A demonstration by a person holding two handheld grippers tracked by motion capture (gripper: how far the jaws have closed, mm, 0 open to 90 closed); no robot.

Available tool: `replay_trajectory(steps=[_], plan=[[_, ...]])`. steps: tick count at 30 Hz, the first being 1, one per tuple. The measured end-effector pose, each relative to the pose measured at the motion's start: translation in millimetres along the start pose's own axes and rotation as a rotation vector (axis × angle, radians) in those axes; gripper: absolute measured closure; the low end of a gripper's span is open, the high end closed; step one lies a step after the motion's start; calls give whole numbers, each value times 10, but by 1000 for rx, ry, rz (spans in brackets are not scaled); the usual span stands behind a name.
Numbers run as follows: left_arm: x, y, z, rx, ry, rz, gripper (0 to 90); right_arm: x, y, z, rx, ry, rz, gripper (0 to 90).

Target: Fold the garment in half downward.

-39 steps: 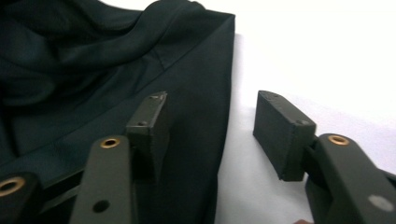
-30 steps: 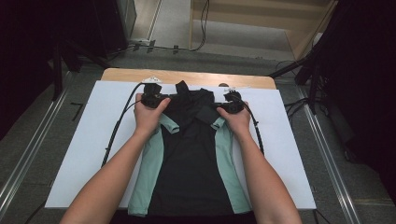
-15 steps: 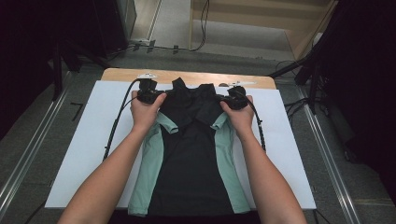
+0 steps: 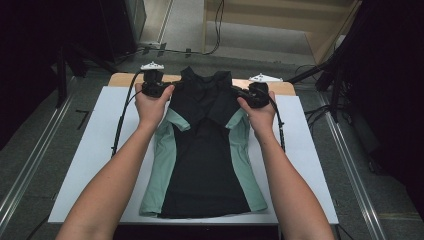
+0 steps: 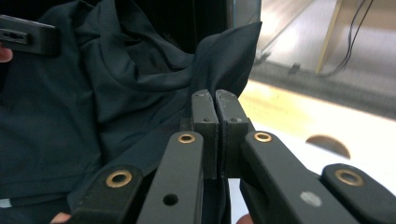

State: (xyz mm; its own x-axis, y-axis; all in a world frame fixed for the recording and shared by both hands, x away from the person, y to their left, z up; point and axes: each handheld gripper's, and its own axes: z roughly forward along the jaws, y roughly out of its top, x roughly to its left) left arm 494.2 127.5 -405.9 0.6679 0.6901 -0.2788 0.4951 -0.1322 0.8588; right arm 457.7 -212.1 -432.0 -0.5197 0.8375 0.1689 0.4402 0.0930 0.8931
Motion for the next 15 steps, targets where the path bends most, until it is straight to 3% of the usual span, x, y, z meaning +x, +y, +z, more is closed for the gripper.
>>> replay_trajectory(steps=[5,10,15], plan=[[-56,-39,-73,-21,-22,19,866,82,14,-90,-60,-2,-56,858],[-158,-165,-158,-31,-47,62,865,233,-61,-179,-83,29,-108,856],[-238,-314,-227,-48,-71,63,865,395,-164,-282,-112,46,-155,855]])
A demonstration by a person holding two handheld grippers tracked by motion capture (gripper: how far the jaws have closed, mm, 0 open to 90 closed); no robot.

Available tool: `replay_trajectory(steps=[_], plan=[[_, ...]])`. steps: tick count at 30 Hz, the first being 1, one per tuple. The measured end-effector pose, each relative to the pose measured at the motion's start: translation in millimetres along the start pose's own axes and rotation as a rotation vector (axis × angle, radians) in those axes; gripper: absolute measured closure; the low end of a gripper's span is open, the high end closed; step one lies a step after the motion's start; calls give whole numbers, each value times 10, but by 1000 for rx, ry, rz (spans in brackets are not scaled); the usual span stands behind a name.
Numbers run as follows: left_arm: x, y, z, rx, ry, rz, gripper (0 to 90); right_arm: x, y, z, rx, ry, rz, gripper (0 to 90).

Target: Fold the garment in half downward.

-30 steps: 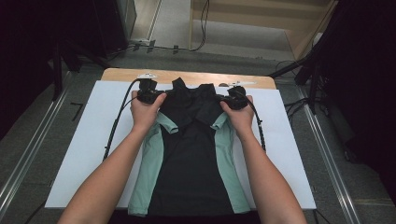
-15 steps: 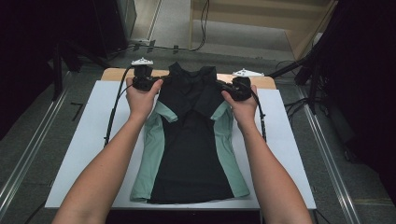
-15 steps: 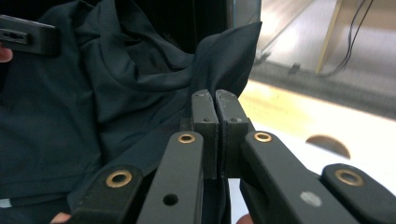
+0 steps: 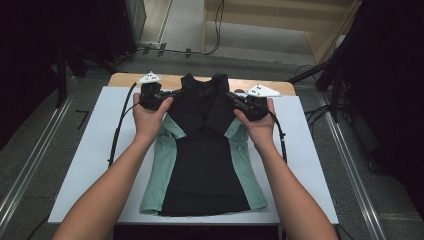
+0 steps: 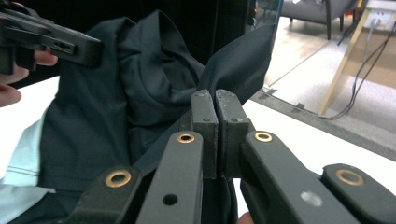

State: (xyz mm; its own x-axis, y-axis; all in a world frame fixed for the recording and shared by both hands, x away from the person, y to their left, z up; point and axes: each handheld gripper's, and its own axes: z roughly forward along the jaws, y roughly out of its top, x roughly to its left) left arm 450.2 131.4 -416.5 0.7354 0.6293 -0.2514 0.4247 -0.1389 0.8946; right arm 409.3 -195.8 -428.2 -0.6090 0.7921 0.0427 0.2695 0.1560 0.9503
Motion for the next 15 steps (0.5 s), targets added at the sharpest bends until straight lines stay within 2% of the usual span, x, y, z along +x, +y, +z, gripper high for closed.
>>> replay_trajectory(steps=[4,6,11,15], plan=[[-110,-92,-68,-25,-19,19,865,106,-62,-80,-24,11,-27,855],[-167,-125,-104,-34,-26,36,865,179,-94,-125,-23,-1,-73,853],[-293,-202,-176,-54,-43,58,865,301,-179,-220,-39,-4,-133,853],[-402,-315,-237,-70,-60,77,865,390,-261,-309,-60,11,-134,852]])
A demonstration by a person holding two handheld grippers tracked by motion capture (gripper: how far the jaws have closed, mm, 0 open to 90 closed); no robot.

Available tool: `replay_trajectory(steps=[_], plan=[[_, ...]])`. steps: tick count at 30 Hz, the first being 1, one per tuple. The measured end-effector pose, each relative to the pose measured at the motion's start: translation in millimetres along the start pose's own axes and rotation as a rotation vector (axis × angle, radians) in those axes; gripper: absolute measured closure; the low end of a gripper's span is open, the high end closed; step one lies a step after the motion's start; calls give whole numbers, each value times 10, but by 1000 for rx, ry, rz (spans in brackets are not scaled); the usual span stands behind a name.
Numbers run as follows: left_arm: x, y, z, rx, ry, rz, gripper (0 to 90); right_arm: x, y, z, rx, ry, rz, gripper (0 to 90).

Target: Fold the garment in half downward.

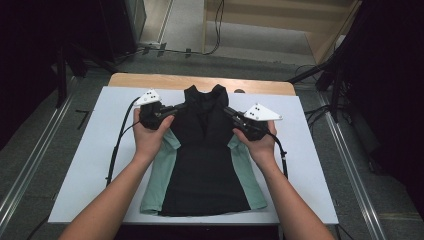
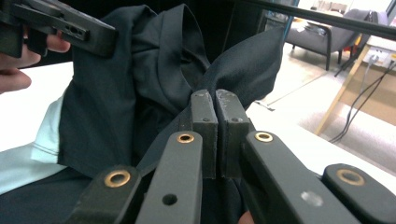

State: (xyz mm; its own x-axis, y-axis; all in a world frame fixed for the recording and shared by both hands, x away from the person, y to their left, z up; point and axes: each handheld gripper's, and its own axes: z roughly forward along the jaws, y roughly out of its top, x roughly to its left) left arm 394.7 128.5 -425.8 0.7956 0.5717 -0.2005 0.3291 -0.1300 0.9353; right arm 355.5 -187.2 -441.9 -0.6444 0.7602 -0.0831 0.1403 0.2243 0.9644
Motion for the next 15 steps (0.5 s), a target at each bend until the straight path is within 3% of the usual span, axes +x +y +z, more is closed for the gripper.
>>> replay_trajectory(steps=[3,8,15], plan=[[-85,-97,-64,-8,-12,7,865,87,-52,-73,-16,6,-11,852],[-231,-242,-199,-32,-26,27,865,267,-182,-223,-24,8,-77,852],[-403,-491,-356,-24,-51,26,865,456,-369,-415,-30,37,-85,851]])
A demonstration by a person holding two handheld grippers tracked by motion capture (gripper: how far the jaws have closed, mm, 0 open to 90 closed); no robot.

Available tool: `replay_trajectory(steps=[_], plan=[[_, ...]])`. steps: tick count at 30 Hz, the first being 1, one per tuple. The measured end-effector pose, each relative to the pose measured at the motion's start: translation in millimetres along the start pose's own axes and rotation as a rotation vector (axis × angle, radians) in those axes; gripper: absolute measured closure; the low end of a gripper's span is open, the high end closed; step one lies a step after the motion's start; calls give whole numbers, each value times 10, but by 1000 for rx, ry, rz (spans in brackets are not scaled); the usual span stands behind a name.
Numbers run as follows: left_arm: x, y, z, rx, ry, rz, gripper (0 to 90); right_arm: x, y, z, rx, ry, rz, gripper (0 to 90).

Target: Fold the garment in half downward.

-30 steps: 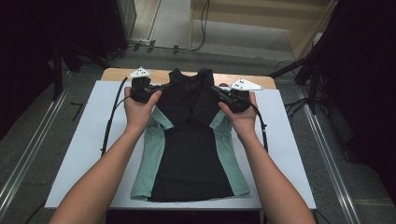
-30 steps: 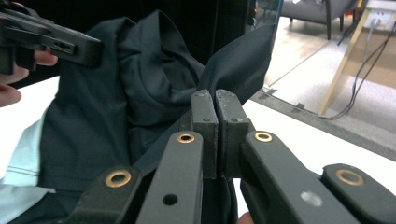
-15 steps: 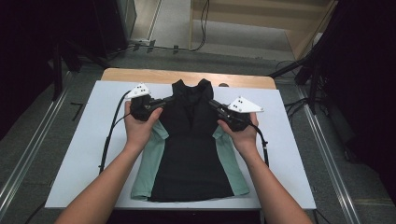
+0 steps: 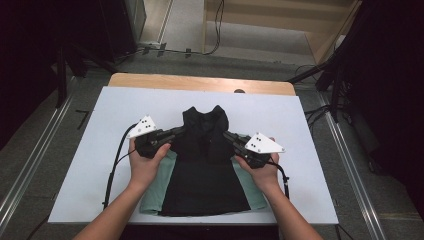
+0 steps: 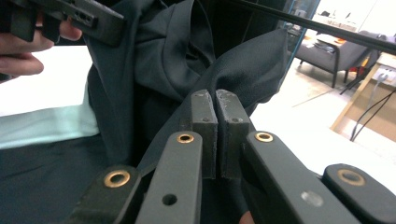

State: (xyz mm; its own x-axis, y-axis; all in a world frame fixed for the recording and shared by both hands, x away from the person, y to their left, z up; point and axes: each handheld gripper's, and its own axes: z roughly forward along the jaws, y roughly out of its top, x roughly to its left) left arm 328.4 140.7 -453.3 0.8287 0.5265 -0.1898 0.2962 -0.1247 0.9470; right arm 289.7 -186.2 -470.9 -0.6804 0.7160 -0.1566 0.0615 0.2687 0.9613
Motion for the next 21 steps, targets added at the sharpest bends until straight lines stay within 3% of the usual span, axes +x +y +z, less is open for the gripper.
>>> replay_trajectory(steps=[4,6,12,14,16,21], plan=[[-93,-131,-94,13,-4,7,864,94,-89,-103,11,21,9,848],[-122,-188,-144,21,-13,-8,864,129,-123,-142,19,36,16,846],[-256,-347,-225,81,-38,-9,864,224,-240,-282,55,83,44,843],[-310,-416,-237,117,-50,-11,863,250,-298,-330,85,114,72,843],[-372,-475,-253,157,-39,13,863,277,-336,-366,105,130,89,843],[-424,-566,-305,247,-42,18,861,316,-393,-499,164,139,102,843]])
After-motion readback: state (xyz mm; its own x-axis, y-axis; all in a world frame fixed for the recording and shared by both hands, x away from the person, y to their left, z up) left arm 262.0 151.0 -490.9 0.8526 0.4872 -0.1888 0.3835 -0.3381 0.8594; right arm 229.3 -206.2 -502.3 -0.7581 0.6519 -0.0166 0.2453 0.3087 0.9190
